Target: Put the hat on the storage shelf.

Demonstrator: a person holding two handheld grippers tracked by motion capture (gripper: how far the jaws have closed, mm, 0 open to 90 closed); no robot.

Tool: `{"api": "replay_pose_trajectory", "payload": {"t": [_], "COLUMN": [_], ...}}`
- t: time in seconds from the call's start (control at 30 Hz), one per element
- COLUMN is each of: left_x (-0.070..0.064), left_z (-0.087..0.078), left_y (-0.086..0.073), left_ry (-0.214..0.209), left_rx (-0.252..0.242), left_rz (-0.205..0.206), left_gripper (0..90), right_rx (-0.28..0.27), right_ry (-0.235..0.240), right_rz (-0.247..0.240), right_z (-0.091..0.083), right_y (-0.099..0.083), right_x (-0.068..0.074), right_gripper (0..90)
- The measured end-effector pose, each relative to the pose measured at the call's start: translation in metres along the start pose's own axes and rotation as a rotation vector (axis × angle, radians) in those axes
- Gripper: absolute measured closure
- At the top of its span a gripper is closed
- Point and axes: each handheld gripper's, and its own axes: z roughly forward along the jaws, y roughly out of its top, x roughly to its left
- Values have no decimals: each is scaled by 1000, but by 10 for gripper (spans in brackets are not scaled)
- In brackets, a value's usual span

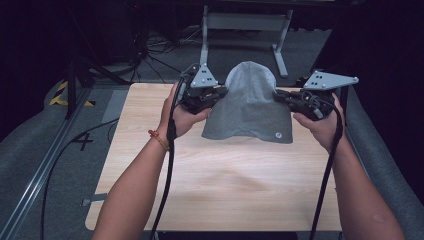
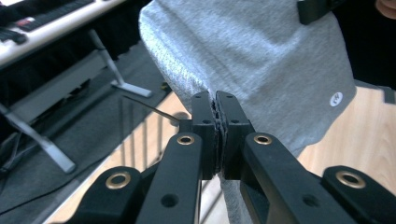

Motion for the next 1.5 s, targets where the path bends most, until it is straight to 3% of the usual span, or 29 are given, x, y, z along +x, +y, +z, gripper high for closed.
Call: {"api": "replay_pose_trajectory", "payload": {"t": [0.07,0.3,0.67,0.77,1.03,1.27,1.5], "left_x": [4,21,43,48,61,74,84], "left_z": [2,9,6,7,9,16,25], "left_y": [2,9,45,53,58,55,49], "left_ry": [-4,13,95,123,163,205,221], "left_rx": [-12,-31,-50,-39,-21,5,14], "left_rz": [-29,-64,-31,-6,10,-8,-21], "left_gripper": [876,877,877,876,877,876,877], "right_rx": [-1,-20,-26,-33,-53,-46,-42], "right_ry": [-17,-50,-86,-92,-100,-111,-115], "right_rz": [-13,-17,-34,-24,16,37,45], "right_z": [1,3,16,22,35,47,62], "right_y": [10,31,58,61,60,59,58], "right_x": [-7,-24,-38,-41,-52,-61,-64], "right_gripper": [859,859,859,859,859,859,859]}}
